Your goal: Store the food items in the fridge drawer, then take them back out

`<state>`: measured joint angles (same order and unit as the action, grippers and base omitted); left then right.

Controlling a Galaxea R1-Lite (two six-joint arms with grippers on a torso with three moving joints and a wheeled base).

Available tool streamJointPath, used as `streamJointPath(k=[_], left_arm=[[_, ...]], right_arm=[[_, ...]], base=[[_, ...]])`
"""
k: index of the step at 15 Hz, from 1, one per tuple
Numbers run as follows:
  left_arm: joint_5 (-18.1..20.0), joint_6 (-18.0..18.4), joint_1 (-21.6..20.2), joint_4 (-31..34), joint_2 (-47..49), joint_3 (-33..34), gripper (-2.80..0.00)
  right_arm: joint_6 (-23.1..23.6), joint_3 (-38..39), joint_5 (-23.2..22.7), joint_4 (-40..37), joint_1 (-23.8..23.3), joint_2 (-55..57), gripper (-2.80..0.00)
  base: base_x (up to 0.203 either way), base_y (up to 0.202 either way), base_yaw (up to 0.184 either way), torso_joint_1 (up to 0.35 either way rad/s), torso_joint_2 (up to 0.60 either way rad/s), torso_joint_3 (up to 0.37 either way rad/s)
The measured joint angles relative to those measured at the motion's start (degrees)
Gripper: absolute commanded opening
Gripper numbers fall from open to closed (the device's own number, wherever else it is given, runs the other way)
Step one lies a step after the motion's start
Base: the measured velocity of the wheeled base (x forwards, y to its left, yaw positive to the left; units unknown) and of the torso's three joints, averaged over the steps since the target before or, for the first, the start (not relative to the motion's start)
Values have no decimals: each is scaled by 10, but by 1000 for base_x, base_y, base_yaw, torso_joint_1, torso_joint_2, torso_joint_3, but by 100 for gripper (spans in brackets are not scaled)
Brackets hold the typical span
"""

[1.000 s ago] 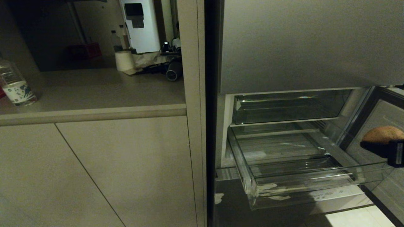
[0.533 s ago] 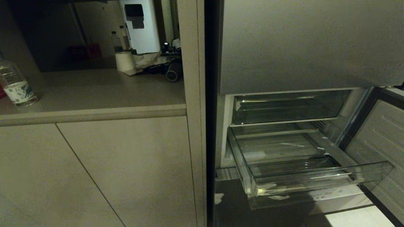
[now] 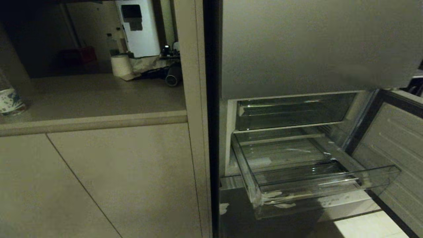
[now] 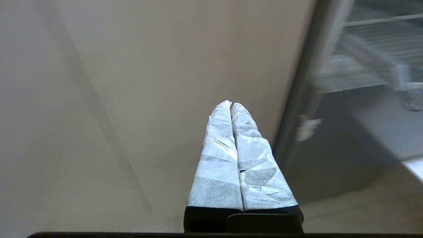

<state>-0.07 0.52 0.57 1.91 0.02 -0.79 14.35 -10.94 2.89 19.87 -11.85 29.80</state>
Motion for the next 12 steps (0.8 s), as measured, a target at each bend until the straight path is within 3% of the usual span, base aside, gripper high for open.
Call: streamJointPath(k=[8, 12], left_arm=[[0, 0, 0, 0, 0, 0, -280], [0, 0, 0, 0, 0, 0, -280]], right_arm=[[1, 16, 4, 1, 6, -13, -280], [0, -4, 4, 0, -20, -43, -280]], base=[[1, 8, -165, 3, 3, 3], [-1, 2, -20, 1, 1, 1]])
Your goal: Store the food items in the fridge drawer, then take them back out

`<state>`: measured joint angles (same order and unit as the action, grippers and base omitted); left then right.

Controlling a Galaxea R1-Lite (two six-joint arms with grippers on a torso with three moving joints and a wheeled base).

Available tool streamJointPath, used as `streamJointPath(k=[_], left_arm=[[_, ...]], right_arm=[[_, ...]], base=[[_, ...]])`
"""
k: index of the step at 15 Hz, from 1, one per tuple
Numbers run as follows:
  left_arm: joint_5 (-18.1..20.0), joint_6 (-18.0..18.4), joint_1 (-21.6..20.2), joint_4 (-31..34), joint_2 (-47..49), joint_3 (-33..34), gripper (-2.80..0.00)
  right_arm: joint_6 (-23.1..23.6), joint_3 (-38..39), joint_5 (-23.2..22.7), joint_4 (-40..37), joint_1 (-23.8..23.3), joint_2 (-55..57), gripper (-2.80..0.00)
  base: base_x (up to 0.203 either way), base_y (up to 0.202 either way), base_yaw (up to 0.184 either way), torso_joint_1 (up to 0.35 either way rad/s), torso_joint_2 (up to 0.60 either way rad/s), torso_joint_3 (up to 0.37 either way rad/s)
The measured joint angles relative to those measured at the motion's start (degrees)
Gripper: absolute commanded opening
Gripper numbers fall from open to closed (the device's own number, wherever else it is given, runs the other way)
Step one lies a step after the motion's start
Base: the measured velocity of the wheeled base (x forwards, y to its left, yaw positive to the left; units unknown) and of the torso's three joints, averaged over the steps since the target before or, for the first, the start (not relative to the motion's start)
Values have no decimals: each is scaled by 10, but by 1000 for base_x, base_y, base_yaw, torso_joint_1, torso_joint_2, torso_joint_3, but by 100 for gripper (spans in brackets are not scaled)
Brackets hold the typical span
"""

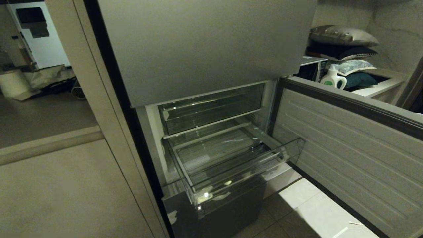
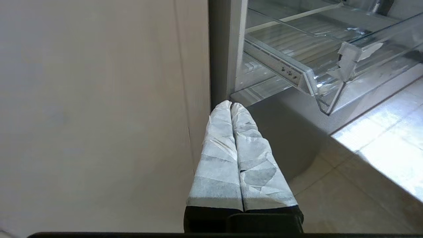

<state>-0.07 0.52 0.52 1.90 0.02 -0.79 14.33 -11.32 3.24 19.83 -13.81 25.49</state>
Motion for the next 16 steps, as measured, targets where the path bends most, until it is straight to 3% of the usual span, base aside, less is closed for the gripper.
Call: streamJointPath(k=[2, 4, 6, 8, 12, 14, 16], left_arm=[[0, 0, 1, 0, 0, 0, -280], [0, 0, 0, 0, 0, 0, -280], [0, 0, 0, 0, 0, 0, -280], [0, 0, 0, 0, 0, 0, -280], [0, 0, 0, 0, 0, 0, -280], [0, 0, 0, 0, 0, 0, -280], [0, 0, 0, 0, 0, 0, -280]], right_arm=[[-3, -33, 14, -1, -21, -14, -280], [-18, -81, 69, -2, -55, -12, -280], [-64, -126, 105, -8, -116, 12, -280], [-137, -164, 100, -28, -206, 50, -280], [-242, -200, 3, -49, -450, 134, -280], [-268, -205, -68, -51, -575, 188, -280], [-281, -206, -115, -51, -660, 249, -280]], base=[[0, 0, 0, 0, 0, 0], [0, 0, 0, 0, 0, 0], [0, 0, 0, 0, 0, 0], [0, 0, 0, 0, 0, 0], [0, 0, 0, 0, 0, 0], [0, 0, 0, 0, 0, 0], [0, 0, 0, 0, 0, 0]])
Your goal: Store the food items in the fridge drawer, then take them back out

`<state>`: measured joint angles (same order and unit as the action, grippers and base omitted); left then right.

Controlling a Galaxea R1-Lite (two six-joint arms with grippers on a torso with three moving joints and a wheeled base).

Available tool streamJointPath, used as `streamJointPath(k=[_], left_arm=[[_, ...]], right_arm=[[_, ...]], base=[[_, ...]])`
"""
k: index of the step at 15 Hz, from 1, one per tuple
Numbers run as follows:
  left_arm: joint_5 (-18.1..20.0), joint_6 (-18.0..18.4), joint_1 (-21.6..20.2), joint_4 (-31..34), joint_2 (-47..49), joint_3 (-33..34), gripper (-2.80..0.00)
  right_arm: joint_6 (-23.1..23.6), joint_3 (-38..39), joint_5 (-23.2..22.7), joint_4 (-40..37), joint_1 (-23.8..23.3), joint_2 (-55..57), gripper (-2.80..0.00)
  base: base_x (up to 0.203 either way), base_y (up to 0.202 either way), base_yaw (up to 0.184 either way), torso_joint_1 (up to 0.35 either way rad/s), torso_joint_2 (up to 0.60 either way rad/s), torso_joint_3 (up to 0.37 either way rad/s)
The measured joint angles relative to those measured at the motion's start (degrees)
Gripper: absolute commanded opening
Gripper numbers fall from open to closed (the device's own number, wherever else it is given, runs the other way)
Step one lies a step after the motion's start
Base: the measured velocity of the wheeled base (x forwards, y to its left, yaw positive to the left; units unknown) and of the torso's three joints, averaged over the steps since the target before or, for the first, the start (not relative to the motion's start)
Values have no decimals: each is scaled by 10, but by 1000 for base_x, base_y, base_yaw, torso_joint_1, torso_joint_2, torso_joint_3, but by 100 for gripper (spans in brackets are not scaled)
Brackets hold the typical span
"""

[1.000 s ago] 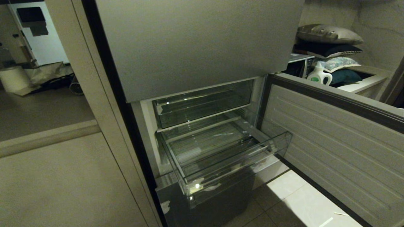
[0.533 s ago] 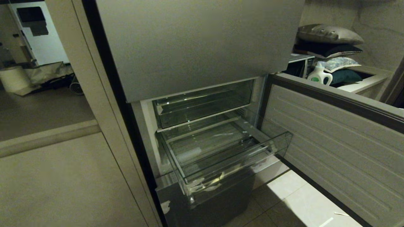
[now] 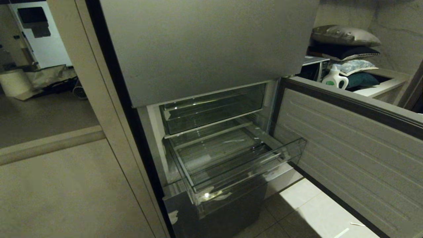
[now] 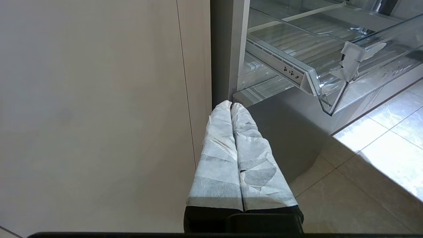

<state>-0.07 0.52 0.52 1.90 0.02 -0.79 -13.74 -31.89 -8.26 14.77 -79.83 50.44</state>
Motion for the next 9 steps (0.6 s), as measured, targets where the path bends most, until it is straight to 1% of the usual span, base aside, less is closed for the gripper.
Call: streamJointPath(k=[1, 3, 6, 9], left_arm=[[0, 0, 0, 0, 0, 0, -280], [0, 0, 0, 0, 0, 0, -280], [0, 0, 0, 0, 0, 0, -280], [0, 0, 0, 0, 0, 0, -280]], right_arm=[[-3, 2, -14, 5, -31, 33, -280], [-10, 11, -37, 32, -71, 98, -280], [-17, 23, -52, 102, -110, 208, -280], [-18, 30, -59, 197, -148, 337, -280]], base=[[0, 0, 0, 0, 0, 0], [0, 0, 0, 0, 0, 0], [0, 0, 0, 0, 0, 0], [0, 0, 0, 0, 0, 0]])
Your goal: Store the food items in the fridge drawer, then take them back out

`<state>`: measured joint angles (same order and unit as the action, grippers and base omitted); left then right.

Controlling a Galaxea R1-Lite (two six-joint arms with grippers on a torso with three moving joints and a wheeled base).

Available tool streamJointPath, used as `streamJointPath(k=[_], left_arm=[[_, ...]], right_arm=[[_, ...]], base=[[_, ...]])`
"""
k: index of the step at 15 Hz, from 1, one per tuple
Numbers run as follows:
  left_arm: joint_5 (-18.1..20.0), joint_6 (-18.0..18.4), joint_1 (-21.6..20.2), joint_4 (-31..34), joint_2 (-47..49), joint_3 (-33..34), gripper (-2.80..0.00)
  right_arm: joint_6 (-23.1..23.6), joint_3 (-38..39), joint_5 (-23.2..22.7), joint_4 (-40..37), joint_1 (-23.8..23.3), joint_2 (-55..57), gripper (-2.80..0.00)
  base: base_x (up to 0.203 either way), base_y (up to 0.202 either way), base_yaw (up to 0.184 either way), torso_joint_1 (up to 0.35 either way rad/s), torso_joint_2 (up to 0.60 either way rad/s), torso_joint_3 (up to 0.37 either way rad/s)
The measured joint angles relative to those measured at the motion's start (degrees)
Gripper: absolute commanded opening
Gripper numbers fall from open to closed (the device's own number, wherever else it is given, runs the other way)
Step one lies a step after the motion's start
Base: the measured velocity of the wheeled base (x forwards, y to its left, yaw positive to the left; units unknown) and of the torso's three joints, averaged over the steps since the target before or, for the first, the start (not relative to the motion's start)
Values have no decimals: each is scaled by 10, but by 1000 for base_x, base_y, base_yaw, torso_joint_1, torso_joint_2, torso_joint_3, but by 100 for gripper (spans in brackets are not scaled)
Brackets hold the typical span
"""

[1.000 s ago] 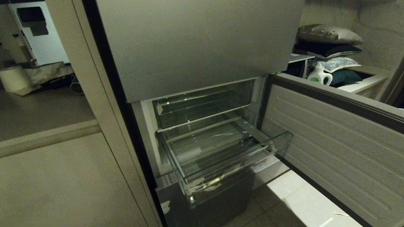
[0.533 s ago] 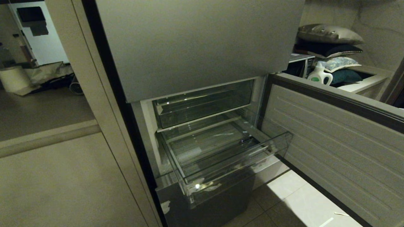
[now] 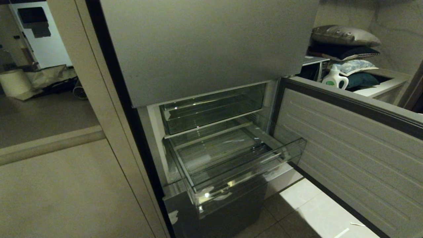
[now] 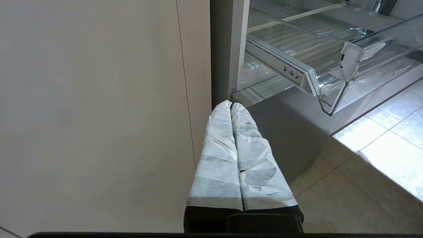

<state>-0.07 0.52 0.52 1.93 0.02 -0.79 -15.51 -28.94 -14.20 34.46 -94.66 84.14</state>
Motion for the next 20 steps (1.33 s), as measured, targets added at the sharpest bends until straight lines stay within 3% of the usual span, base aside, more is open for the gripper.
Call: streamJointPath(k=[5, 11, 14, 20], left_arm=[[0, 0, 0, 0, 0, 0, -280], [0, 0, 0, 0, 0, 0, -280], [0, 0, 0, 0, 0, 0, -280], [0, 0, 0, 0, 0, 0, -280]], right_arm=[[8, -40, -18, 181, -66, 235, -280], [25, -128, -44, 219, -127, 399, -280], [21, -131, -64, 217, -112, 420, -280], [6, -125, -61, 211, -31, 413, -280]], base=[[0, 0, 0, 0, 0, 0], [0, 0, 0, 0, 0, 0], [0, 0, 0, 0, 0, 0], [0, 0, 0, 0, 0, 0]])
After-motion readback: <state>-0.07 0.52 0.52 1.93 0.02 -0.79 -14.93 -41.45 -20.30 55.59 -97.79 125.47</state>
